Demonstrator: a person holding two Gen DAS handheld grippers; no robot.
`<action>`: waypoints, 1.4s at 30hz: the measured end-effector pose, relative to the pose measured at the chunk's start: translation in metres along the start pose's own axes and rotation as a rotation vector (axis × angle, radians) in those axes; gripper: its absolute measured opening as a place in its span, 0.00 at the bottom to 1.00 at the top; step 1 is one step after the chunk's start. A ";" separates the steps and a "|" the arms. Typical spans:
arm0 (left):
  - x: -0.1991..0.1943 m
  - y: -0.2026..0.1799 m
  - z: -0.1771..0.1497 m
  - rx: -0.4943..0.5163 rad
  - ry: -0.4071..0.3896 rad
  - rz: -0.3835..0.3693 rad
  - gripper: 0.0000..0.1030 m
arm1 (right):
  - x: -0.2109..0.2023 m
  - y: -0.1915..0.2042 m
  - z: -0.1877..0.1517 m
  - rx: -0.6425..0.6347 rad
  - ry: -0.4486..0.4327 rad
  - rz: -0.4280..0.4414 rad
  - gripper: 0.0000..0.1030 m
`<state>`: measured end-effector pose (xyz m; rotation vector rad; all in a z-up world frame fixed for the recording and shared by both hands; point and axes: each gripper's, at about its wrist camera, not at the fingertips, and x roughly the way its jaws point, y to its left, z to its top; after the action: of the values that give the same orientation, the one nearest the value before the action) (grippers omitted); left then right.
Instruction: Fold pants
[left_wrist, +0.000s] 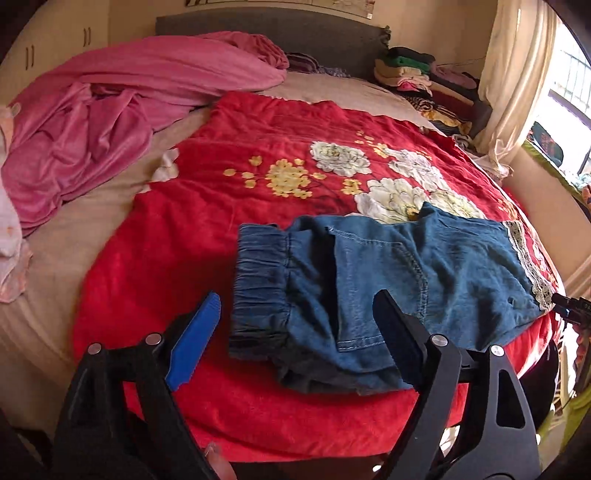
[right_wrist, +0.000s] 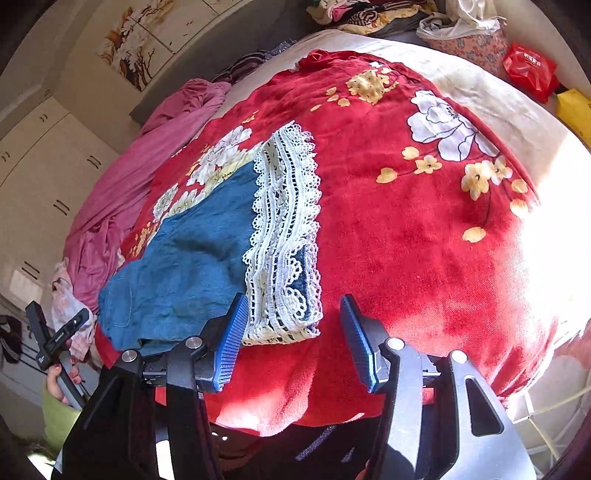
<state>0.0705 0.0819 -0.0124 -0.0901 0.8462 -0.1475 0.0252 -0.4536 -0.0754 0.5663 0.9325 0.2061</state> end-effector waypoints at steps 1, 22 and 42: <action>0.003 0.004 -0.001 -0.017 0.004 -0.005 0.75 | 0.003 0.002 0.001 -0.009 0.004 -0.004 0.50; 0.049 0.024 -0.022 -0.064 0.088 0.038 0.41 | 0.023 0.030 -0.014 -0.177 0.017 -0.226 0.49; 0.014 -0.112 0.010 0.225 -0.017 -0.066 0.65 | 0.041 0.140 -0.014 -0.410 -0.042 -0.157 0.61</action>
<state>0.0769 -0.0311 -0.0005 0.0920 0.8049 -0.3024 0.0478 -0.3152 -0.0345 0.1176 0.8593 0.2351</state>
